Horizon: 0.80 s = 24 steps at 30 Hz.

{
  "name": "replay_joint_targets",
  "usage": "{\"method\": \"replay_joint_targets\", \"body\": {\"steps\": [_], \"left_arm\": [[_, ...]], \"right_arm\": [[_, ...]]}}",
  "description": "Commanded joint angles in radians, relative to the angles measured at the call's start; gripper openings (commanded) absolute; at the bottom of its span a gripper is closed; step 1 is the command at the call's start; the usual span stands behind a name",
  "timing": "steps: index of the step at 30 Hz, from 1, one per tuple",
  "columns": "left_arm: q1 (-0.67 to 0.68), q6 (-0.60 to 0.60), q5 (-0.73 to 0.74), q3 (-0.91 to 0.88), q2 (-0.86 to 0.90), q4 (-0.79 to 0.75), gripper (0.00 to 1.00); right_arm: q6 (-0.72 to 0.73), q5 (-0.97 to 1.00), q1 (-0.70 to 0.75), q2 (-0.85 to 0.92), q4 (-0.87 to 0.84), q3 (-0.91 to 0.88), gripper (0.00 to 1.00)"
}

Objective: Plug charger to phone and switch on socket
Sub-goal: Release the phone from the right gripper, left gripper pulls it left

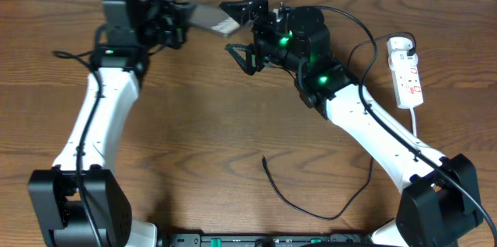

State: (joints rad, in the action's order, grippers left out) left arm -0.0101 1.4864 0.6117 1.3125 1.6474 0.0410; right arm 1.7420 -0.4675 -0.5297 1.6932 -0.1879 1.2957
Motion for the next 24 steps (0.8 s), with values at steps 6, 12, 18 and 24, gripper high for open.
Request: {"method": "replay_joint_targets", "body": {"steps": [6,12,18,24], "left_arm": [[-0.229,-0.423,0.344,0.014,-0.014,-0.076,0.07],[-0.344,-0.597,0.775,0.014,-0.014,-0.165,0.08],[-0.359,-0.619,0.962,0.013,-0.015,-0.22,0.07],[-0.357,-0.657,0.962,0.013,-0.014,-0.22,0.07]], "right_arm": [[-0.312,-0.1,0.058,-0.004,0.005,0.015,0.99],[-0.658,-0.175,0.076,-0.004,0.137,0.015,0.99],[-0.897,-0.028,0.076,-0.004,0.548,0.085,0.99],[-1.098,0.287,0.074,-0.005,1.097,0.269,0.99]]}}
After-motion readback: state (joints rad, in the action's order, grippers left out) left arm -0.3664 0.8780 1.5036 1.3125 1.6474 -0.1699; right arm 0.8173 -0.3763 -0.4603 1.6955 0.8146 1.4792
